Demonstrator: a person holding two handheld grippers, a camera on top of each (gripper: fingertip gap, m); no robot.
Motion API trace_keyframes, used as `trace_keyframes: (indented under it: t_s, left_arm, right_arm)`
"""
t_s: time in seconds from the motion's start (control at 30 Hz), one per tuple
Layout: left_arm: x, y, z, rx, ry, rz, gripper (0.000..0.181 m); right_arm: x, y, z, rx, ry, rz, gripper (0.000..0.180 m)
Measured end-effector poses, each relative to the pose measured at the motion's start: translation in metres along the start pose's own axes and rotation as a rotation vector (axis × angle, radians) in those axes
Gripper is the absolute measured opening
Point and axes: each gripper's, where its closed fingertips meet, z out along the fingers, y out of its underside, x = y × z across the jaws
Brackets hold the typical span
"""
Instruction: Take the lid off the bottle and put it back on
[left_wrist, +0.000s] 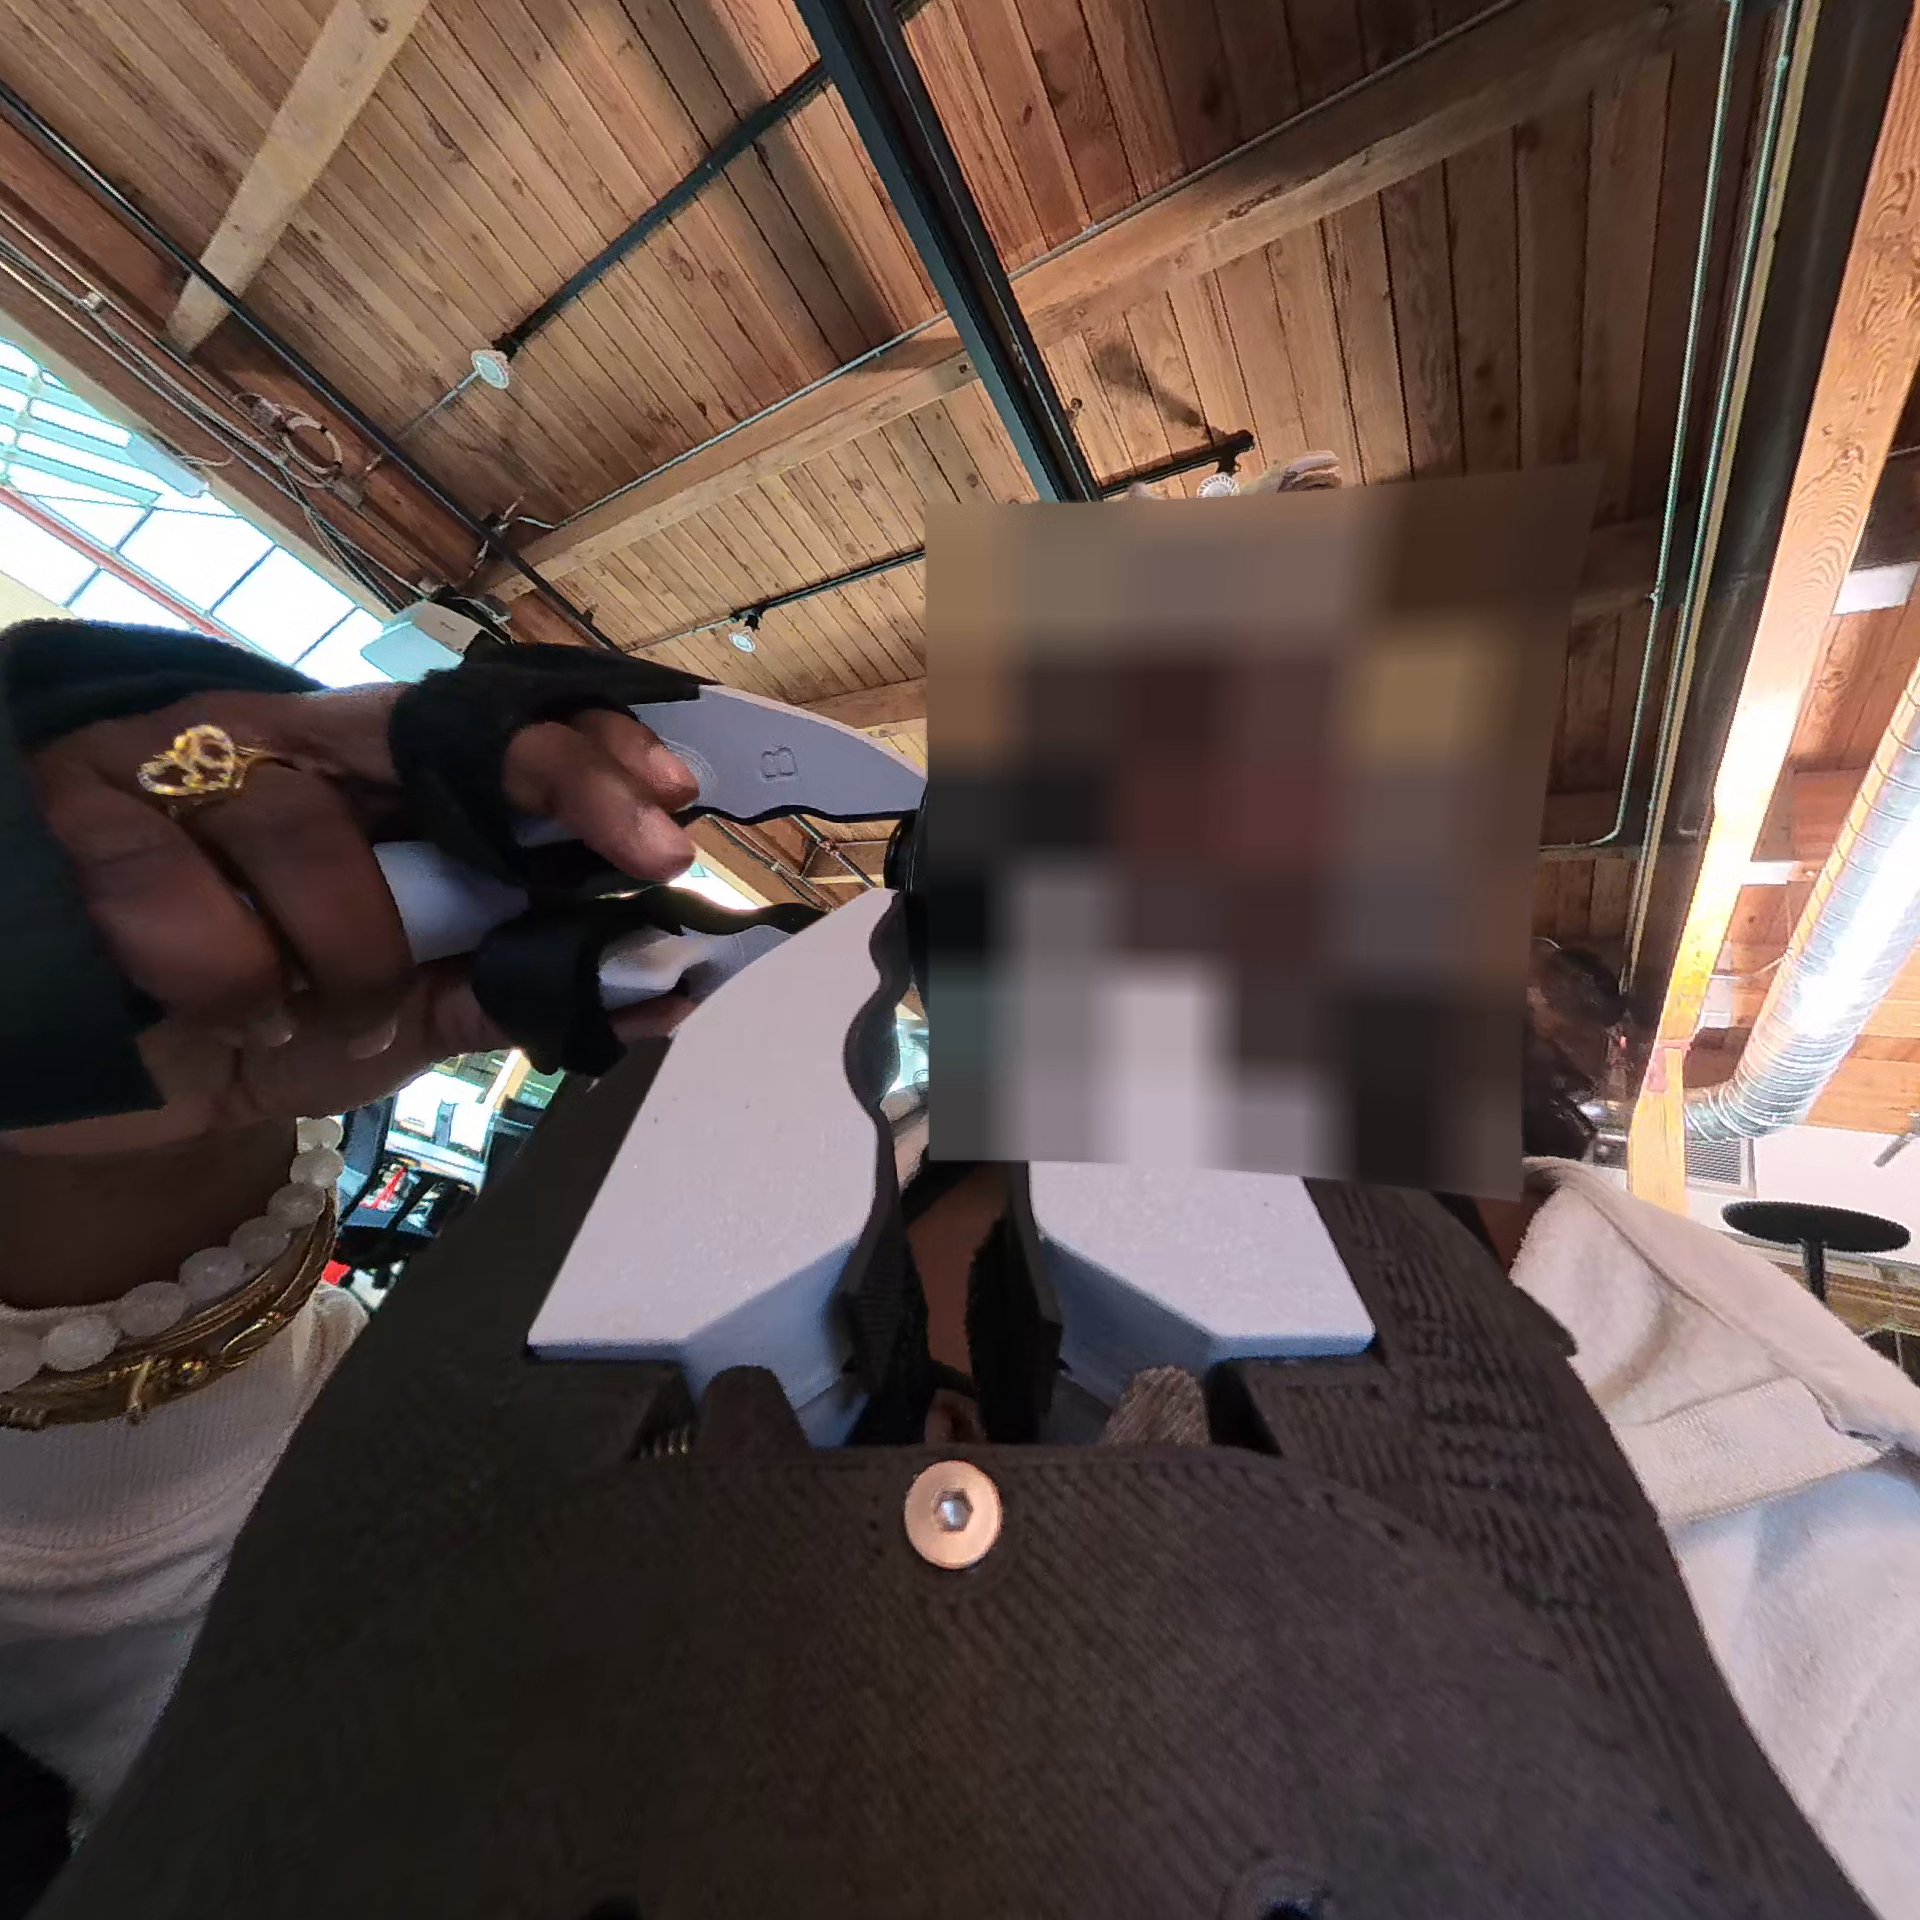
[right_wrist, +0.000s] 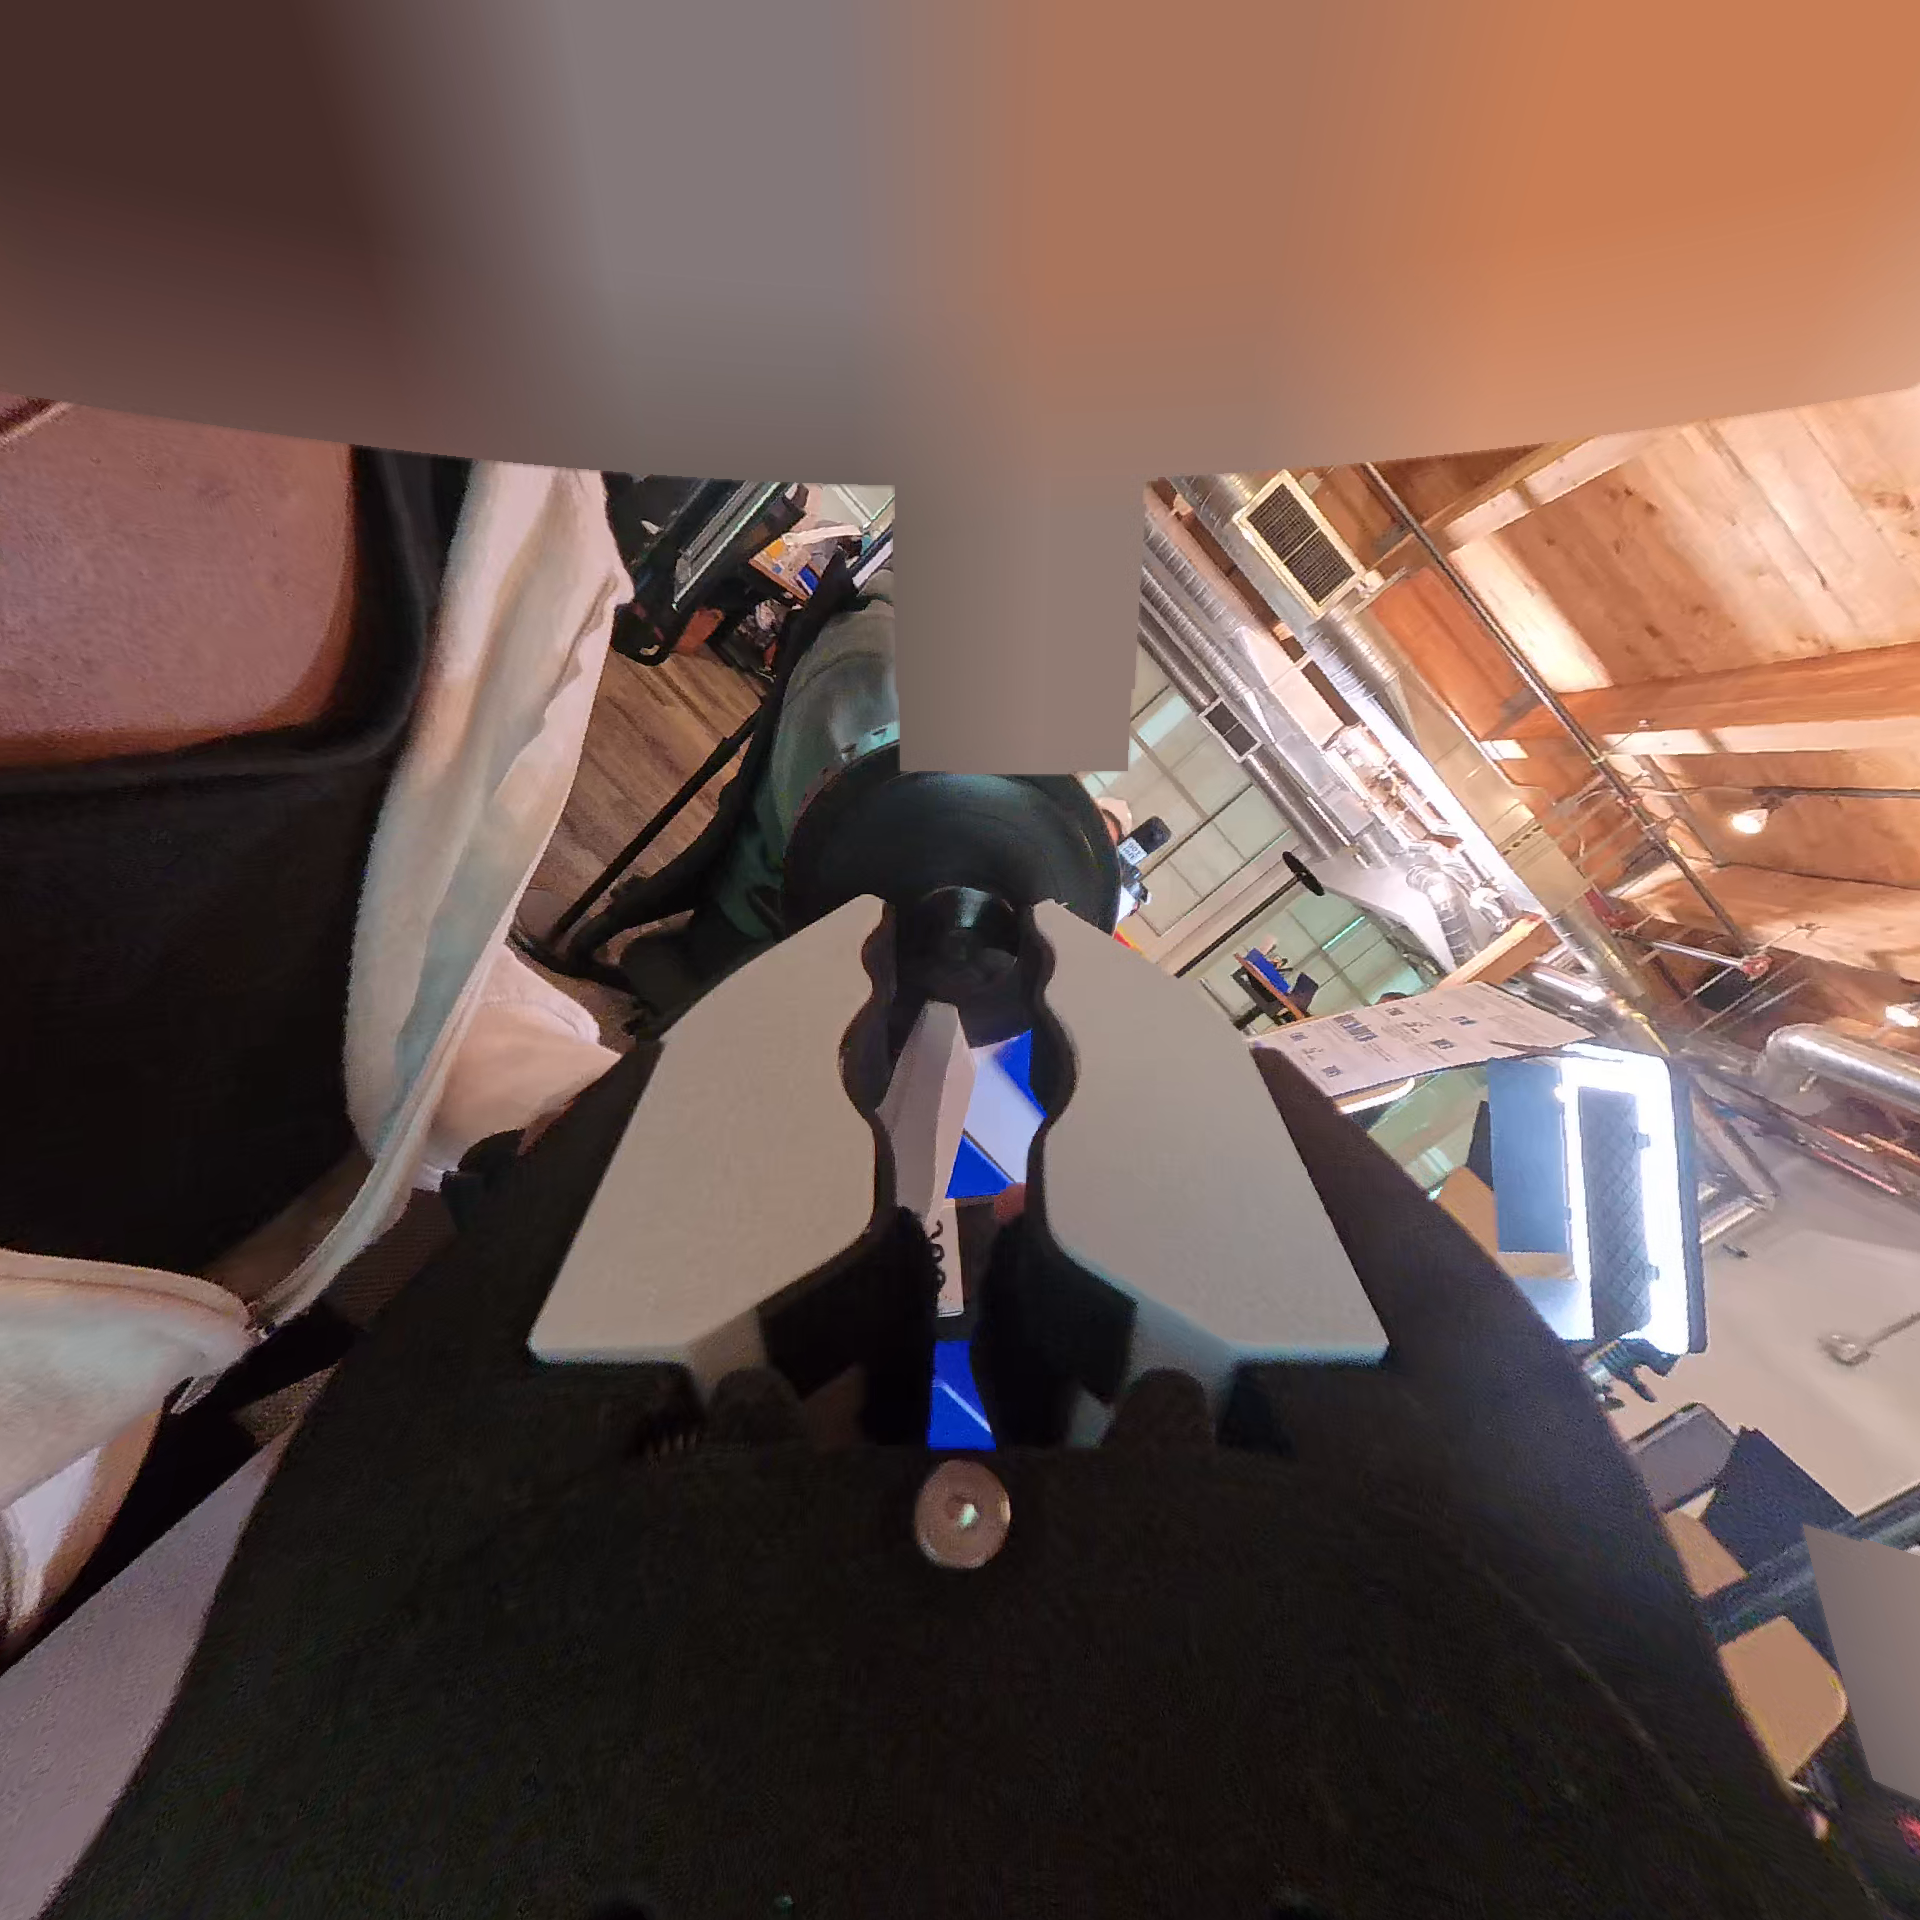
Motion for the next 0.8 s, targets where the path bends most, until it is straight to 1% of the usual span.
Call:
trace_keyframes:
  t_s: [0.03, 0.07, 0.13, 0.17, 0.2, 0.23, 0.27, 0.3, 0.33, 0.37, 0.47, 0.53, 0.57, 0.6, 0.67, 0.7, 0.8]
  left_arm:
    - [-0.001, 0.000, 0.001, -0.005, -0.010, 0.003, 0.016]
    - [-0.006, -0.001, 0.000, -0.016, -0.053, 0.027, 0.032]
    - [-0.022, -0.007, -0.005, -0.060, -0.236, 0.170, 0.063]
    - [-0.032, -0.012, -0.012, -0.099, -0.366, 0.269, 0.078]
    - [-0.045, -0.017, -0.023, -0.156, -0.533, 0.390, 0.093]
    - [-0.060, -0.026, -0.040, -0.227, -0.739, 0.550, 0.108]
    - [-0.073, -0.039, -0.061, -0.301, -0.954, 0.733, 0.128]
    - [-0.081, -0.050, -0.077, -0.378, -1.113, 0.904, 0.138]
    - [-0.087, -0.056, -0.086, -0.450, -1.202, 1.019, 0.144]
    - [-0.096, -0.056, -0.090, -0.506, -1.247, 1.056, 0.145]
    - [-0.134, -0.040, -0.098, -0.632, -1.265, 0.941, 0.145]
    - [-0.158, -0.034, -0.108, -0.718, -1.290, 0.886, 0.145]
    - [-0.168, -0.032, -0.113, -0.752, -1.297, 0.875, 0.143]
    - [-0.175, -0.030, -0.115, -0.774, -1.293, 0.871, 0.135]
    - [-0.183, -0.024, -0.114, -0.785, -1.226, 0.877, 0.103]
    - [-0.185, -0.021, -0.113, -0.763, -1.190, 0.873, 0.095]
    - [-0.182, -0.021, -0.115, -0.702, -1.151, 0.820, 0.093]
  right_arm:
    - [0.000, 0.000, -0.001, -0.009, -0.003, 0.006, 0.022]
    - [0.001, 0.000, -0.003, -0.027, -0.001, 0.006, 0.022]
    - [0.005, -0.003, -0.012, -0.049, 0.002, 0.012, 0.023]
    - [0.009, -0.007, -0.021, -0.060, 0.018, 0.019, 0.023]
    - [0.016, -0.009, -0.031, -0.093, 0.041, 0.016, 0.023]
    - [0.024, -0.006, -0.043, -0.166, 0.055, 0.014, 0.024]
    - [0.031, 0.001, -0.056, -0.280, 0.046, 0.022, 0.022]
    - [0.038, 0.010, -0.070, -0.416, 0.026, 0.038, 0.022]
    - [0.043, 0.018, -0.082, -0.546, -0.017, 0.063, 0.022]
    - [0.047, 0.026, -0.093, -0.666, -0.077, 0.104, 0.022]
    - [0.061, 0.052, -0.111, -0.993, -0.270, 0.218, 0.022]
    - [0.062, 0.067, -0.114, -1.156, -0.421, 0.292, 0.022]
    - [0.061, 0.072, -0.111, -1.203, -0.489, 0.325, 0.022]
    - [0.060, 0.076, -0.108, -1.241, -0.550, 0.356, 0.022]
    - [0.057, 0.083, -0.100, -1.294, -0.629, 0.380, 0.022]
    - [0.056, 0.085, -0.097, -1.310, -0.655, 0.382, 0.022]
    - [0.052, 0.092, -0.096, -1.336, -0.703, 0.397, 0.022]
